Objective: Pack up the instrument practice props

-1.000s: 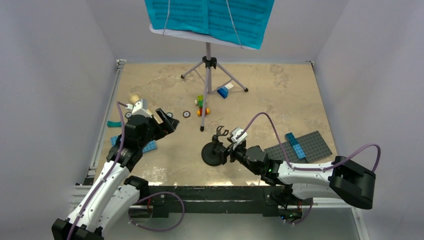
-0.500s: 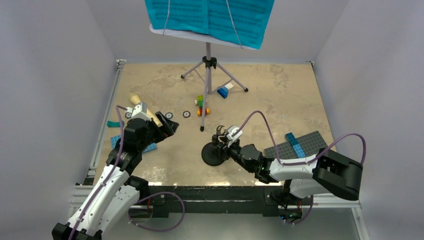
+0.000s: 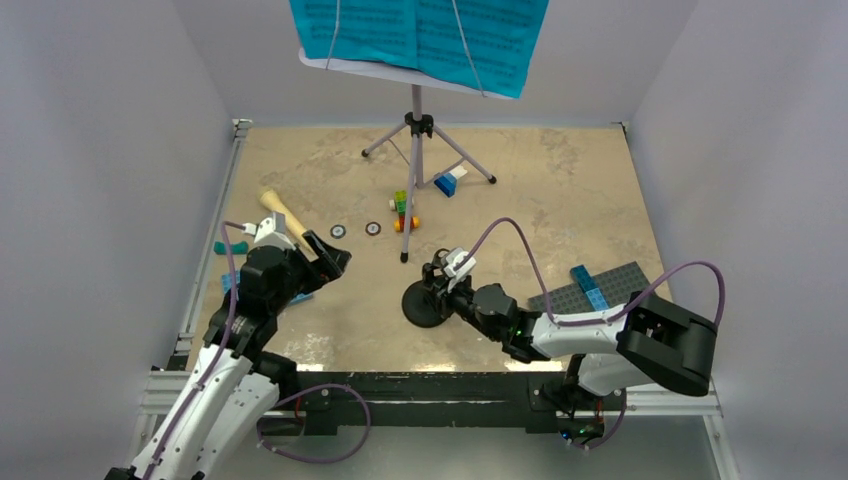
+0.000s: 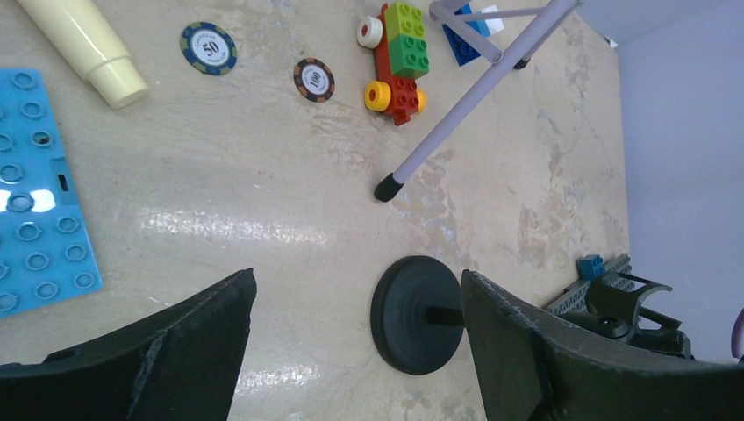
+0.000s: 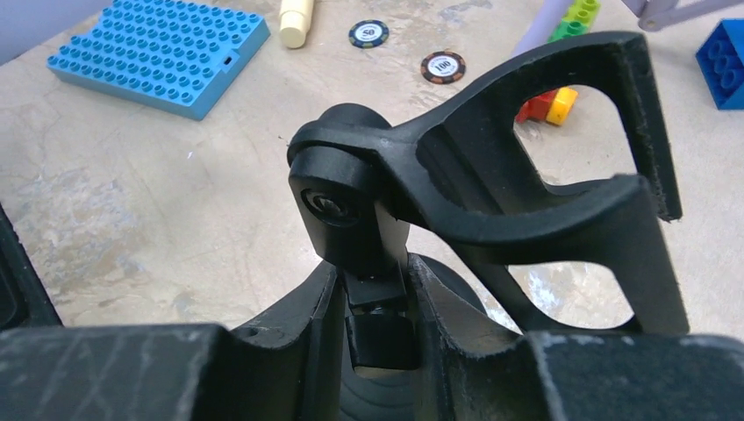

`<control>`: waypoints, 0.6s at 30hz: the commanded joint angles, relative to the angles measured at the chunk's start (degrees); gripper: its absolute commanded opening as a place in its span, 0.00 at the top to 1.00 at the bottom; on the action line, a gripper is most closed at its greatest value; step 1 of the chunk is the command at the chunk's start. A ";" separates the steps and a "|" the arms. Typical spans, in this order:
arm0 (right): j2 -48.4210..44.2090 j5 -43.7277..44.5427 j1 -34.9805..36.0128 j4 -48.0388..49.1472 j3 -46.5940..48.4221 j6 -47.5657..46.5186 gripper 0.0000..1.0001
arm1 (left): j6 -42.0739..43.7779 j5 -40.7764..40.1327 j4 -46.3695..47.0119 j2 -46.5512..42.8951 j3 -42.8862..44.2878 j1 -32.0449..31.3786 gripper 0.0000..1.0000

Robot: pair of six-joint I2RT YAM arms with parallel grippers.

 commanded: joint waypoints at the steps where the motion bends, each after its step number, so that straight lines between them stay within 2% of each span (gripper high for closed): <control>1: -2.04 -4.61 0.06 0.62 7.67 -3.28 1.00 | -1.04 -5.10 -4.94 -4.51 6.09 -0.05 0.11; 5: 2.21 -9.11 -0.49 -0.88 15.88 -5.95 1.00 | -1.49 -7.95 -9.81 -8.29 9.83 -0.06 0.11; 12: 15.06 -19.37 -3.38 -7.24 34.79 -3.06 1.00 | -1.48 -11.09 -17.63 -16.66 11.45 -0.06 0.13; 18: 23.96 -21.52 -3.41 -12.71 45.19 -4.01 1.00 | -1.27 -14.49 -23.68 -21.84 12.66 -0.06 0.13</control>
